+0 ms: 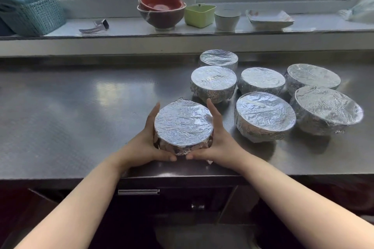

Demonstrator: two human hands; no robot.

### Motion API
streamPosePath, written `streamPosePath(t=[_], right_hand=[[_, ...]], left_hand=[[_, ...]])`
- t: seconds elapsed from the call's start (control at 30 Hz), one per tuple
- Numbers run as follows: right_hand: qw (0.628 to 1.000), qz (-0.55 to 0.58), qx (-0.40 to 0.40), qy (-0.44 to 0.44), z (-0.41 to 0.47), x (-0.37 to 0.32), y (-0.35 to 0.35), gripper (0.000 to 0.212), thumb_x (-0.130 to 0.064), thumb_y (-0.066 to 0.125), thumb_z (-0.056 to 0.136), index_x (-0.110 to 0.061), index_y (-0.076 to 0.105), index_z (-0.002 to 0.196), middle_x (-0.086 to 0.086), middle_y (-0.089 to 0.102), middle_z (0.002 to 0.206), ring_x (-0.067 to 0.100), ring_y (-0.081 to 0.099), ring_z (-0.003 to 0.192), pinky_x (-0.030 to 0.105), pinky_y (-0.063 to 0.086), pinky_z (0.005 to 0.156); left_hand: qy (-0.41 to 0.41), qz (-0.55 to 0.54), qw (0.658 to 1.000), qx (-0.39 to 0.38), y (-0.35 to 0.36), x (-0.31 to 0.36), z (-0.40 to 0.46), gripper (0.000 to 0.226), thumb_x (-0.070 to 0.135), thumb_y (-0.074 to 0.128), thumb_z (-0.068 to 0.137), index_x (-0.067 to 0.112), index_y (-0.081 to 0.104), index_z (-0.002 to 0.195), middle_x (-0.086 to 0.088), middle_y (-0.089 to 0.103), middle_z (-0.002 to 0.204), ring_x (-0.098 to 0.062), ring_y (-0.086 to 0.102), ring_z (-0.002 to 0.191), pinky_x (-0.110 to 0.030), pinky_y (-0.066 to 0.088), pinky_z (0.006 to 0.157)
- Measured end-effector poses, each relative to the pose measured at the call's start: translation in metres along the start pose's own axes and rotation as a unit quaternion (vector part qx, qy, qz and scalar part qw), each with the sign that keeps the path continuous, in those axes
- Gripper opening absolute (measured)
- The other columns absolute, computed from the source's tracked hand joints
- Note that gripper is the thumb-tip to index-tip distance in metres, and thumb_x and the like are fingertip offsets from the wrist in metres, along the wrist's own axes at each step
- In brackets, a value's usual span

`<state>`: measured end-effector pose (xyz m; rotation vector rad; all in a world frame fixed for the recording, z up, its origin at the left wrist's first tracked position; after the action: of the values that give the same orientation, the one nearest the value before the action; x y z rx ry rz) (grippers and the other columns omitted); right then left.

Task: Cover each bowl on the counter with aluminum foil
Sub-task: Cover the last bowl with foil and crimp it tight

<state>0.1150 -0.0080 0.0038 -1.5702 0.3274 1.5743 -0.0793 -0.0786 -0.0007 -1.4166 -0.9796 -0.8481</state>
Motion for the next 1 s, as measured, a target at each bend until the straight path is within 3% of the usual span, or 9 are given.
streamPosePath(t=[0.13, 0.2, 0.27, 0.37, 0.43, 0.57, 0.73, 0.83, 1.0], right_hand=[[1.000, 0.008, 0.006, 0.000, 0.002, -0.002, 0.000, 0.141, -0.036, 0.092, 0.054, -0.061, -0.014, 0.143, -0.013, 0.035, 0.150, 0.004, 0.038, 0.139, 0.046, 0.033, 0.116], [1.000, 0.007, 0.008, -0.002, 0.002, -0.003, 0.000, 0.141, -0.038, 0.091, 0.054, -0.061, -0.017, 0.142, -0.010, 0.034, 0.153, 0.005, 0.036, 0.141, 0.048, 0.031, 0.117], [1.000, 0.005, 0.009, -0.005, 0.003, -0.003, -0.001, 0.141, -0.040, 0.091, 0.054, -0.060, -0.018, 0.142, -0.009, 0.032, 0.155, 0.003, 0.034, 0.141, 0.048, 0.029, 0.118], [1.000, 0.013, 0.005, -0.003, 0.003, -0.004, -0.001, 0.142, -0.039, 0.091, 0.054, -0.058, -0.018, 0.143, -0.010, 0.031, 0.155, 0.003, 0.034, 0.141, 0.048, 0.030, 0.118], [1.000, 0.010, 0.006, -0.005, 0.004, -0.004, 0.000, 0.142, -0.043, 0.091, 0.054, -0.056, -0.018, 0.145, -0.007, 0.030, 0.156, 0.004, 0.033, 0.142, 0.048, 0.029, 0.118], [1.000, 0.004, 0.005, 0.000, 0.003, -0.005, 0.001, 0.141, -0.045, 0.090, 0.054, -0.054, -0.018, 0.145, -0.005, 0.028, 0.158, 0.000, 0.030, 0.142, 0.042, 0.027, 0.120], [1.000, 0.000, 0.014, 0.013, 0.004, -0.002, 0.001, 0.140, -0.046, 0.090, 0.052, -0.055, -0.013, 0.147, -0.002, 0.027, 0.157, 0.003, 0.032, 0.142, 0.042, 0.028, 0.119], [1.000, 0.003, 0.012, 0.011, 0.005, -0.001, 0.002, 0.139, -0.045, 0.091, 0.051, -0.058, -0.010, 0.146, -0.003, 0.026, 0.158, 0.003, 0.031, 0.142, 0.043, 0.028, 0.119], [1.000, 0.007, 0.015, 0.009, 0.003, -0.001, 0.003, 0.139, -0.044, 0.092, 0.051, -0.057, -0.009, 0.147, -0.002, 0.023, 0.159, 0.006, 0.030, 0.144, 0.046, 0.027, 0.119]], left_hand=[[-0.025, 0.246, 0.963, -0.110, -0.028, -0.002, 0.000, 0.139, 0.039, 0.095, 0.050, 0.046, -0.001, 0.151, 0.022, 0.025, 0.155, 0.000, 0.020, 0.145, -0.030, 0.020, 0.120], [-0.124, 0.461, 0.869, -0.130, -0.058, -0.006, 0.001, 0.133, 0.055, 0.087, 0.058, 0.033, 0.000, 0.156, 0.003, 0.007, 0.164, -0.019, -0.001, 0.151, -0.037, 0.005, 0.122], [-0.157, 0.562, 0.810, -0.059, -0.086, 0.019, 0.003, 0.104, 0.047, 0.076, 0.078, 0.021, 0.013, 0.156, -0.005, 0.014, 0.163, -0.024, 0.007, 0.150, -0.034, 0.012, 0.121], [0.059, 0.380, 0.907, 0.173, -0.081, 0.093, 0.011, 0.040, 0.026, 0.056, 0.097, 0.018, 0.054, 0.137, 0.004, 0.055, 0.137, -0.013, 0.048, 0.127, -0.023, 0.032, 0.102], [0.135, 0.269, 0.939, 0.167, -0.049, 0.120, 0.021, 0.030, 0.024, 0.047, 0.102, 0.020, 0.062, 0.127, 0.011, 0.061, 0.121, -0.005, 0.053, 0.112, -0.019, 0.035, 0.092], [0.083, 0.290, 0.953, 0.037, -0.003, 0.101, 0.055, 0.033, 0.023, 0.040, 0.105, 0.019, 0.060, 0.131, 0.003, 0.064, 0.125, -0.014, 0.056, 0.116, -0.026, 0.041, 0.095], [0.050, 0.206, 0.976, 0.051, -0.008, 0.083, 0.064, 0.030, 0.011, 0.044, 0.101, 0.022, 0.065, 0.119, 0.004, 0.071, 0.098, -0.012, 0.062, 0.076, -0.025, 0.050, 0.077], [0.012, 0.169, 0.984, 0.054, -0.011, 0.078, 0.067, 0.028, 0.012, 0.046, 0.098, 0.024, 0.068, 0.109, -0.005, 0.073, 0.097, -0.025, 0.068, 0.088, -0.039, 0.054, 0.085], [-0.075, 0.085, 0.992, 0.051, -0.012, 0.062, 0.064, 0.024, 0.025, 0.050, 0.098, 0.009, 0.064, 0.088, -0.006, 0.064, 0.082, -0.023, 0.058, 0.075, -0.032, 0.046, 0.071]])
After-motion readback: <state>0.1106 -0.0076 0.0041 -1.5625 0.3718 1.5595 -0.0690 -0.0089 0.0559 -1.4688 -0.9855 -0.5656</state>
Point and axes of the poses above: each hand's wrist, its own z-axis towards the middle knuckle, its own y-axis out of the palm, x = y × z, the point moved 5 cm from there along z, towards the middle knuckle
